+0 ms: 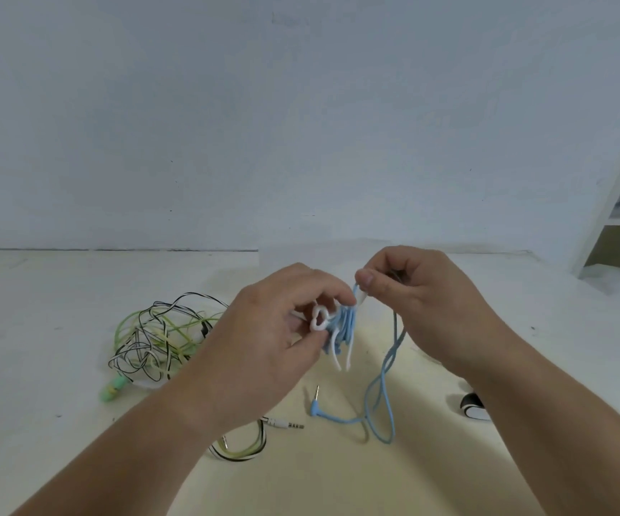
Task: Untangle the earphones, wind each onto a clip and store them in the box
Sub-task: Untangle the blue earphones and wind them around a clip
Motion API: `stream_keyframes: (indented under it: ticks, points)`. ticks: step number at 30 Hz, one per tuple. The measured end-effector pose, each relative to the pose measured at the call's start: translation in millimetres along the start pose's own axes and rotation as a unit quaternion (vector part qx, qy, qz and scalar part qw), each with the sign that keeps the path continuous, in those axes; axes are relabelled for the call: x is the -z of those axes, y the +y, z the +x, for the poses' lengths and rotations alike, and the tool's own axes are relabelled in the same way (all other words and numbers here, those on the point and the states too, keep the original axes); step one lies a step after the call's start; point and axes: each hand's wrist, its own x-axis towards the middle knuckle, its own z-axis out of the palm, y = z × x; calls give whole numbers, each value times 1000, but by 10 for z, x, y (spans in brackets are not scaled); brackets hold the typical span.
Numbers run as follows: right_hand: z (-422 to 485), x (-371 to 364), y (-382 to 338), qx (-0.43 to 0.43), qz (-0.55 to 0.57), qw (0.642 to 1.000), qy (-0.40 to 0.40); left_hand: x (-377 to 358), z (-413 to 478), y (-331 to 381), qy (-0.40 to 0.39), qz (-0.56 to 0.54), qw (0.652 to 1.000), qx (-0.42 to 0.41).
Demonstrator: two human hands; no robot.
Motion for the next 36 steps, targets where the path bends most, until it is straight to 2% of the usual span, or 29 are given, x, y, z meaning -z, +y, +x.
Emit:
stream_keyframes:
  ticks: [3,5,9,13,18,22,24,26,28,30,34,36]
  points:
    - [16,4,47,-33,34,999,-12,9,5,-21,-4,-25,1000,-13]
    - [28,-7,97,-66,70,994,-48,3,6,-22,-7,-45,999,-12]
    - [50,-47,182,-141,184,969,-91,-31,8,-32,1,-93,996,-5]
    - [50,-100,221,-150,228,951,-143,-27,37,-32,34,-173,984,-6]
    - [29,-121,168,-159,230,932,-233,64,77,-29,160,-199,965,60]
    - [140,54,184,-223,276,909,-217,207,112,-103,305,-173,928,127]
    - [132,150,207,-198,243,925,-213,265,112,-155,347,-131,916,149]
    - [100,221,227,-162,177,951,-194,296,107,-185,363,-95,912,168]
    - [92,273,257,-149,153,967,-141,303,97,-192,370,-75,909,176]
    - [100,323,252,-160,153,972,-77,299,89,-192,364,-57,913,176]
    - [174,469,301,-208,101,965,121,290,81,-196,372,-36,910,179]
    - [208,547,359,-220,35,960,169,298,83,-191,388,-34,904,174]
